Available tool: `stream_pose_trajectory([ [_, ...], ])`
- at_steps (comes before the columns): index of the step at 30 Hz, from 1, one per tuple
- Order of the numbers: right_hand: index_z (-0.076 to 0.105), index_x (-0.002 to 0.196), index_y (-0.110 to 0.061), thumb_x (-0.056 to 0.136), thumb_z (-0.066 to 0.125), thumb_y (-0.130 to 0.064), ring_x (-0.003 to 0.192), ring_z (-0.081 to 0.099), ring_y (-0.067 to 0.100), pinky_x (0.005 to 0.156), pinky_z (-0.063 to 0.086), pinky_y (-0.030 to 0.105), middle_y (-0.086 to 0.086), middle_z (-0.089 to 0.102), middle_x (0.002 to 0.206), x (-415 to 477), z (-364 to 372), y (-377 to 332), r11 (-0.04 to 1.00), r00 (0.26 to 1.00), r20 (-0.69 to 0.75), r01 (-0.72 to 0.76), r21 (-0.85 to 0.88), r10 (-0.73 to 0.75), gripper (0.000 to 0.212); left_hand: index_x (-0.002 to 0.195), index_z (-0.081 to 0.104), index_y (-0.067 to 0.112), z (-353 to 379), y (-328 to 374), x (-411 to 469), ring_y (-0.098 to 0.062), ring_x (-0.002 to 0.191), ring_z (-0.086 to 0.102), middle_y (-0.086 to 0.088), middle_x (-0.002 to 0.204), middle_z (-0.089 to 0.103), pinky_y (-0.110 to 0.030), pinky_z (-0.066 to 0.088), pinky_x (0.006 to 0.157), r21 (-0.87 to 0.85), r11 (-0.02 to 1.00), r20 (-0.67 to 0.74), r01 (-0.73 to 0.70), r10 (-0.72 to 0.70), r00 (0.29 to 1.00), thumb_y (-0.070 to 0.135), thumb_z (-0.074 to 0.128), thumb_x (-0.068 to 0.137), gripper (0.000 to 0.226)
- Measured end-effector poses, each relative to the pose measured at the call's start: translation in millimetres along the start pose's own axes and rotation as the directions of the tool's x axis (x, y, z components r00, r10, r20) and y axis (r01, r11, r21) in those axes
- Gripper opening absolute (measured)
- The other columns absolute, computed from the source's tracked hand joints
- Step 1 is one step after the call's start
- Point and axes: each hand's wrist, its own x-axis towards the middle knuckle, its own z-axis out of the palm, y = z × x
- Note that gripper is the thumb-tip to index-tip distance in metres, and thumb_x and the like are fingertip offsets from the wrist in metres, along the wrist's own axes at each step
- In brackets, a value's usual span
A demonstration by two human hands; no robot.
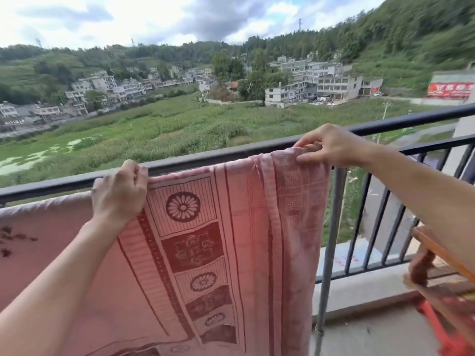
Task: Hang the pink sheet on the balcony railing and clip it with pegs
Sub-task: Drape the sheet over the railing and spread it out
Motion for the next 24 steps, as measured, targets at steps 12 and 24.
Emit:
stream_pose_trajectory([
  [12, 0.073, 0.095, -0.020, 0.083, 0.069, -0.052, 0.084, 0.063, 0.018, 0.075, 0.053, 0.034, -0.001, 0.069, 0.092, 36.7, -11.6, 28.2, 0.965, 0.931, -0.283, -0.257, -0.056, 0.232, 0.034, 0.096, 0.063, 0.021, 35.4, 55.3, -4.3, -0.027, 0.091, 0.061, -0.003, 0.098, 0.070, -0.042, 0.039, 0.081, 0.041, 0.940, 0.003, -0.339, 0.339, 0.941, 0.060, 0.033, 0.096, 0.049],
  [24, 0.075, 0.086, -0.006, 0.090, 0.067, -0.029, 0.068, 0.063, 0.008, 0.068, 0.050, 0.026, -0.002, 0.071, 0.073, 35.5, -29.1, 20.1, 0.908, 0.982, -0.085, -0.122, 0.401, 0.169, 0.024, 0.106, 0.059, 0.016, 60.1, 102.3, -5.1, -0.031, 0.101, 0.058, -0.008, 0.108, 0.066, -0.046, 0.036, 0.091, -0.053, 0.921, -0.024, -0.386, 0.385, 0.923, 0.046, 0.048, 0.096, 0.034],
])
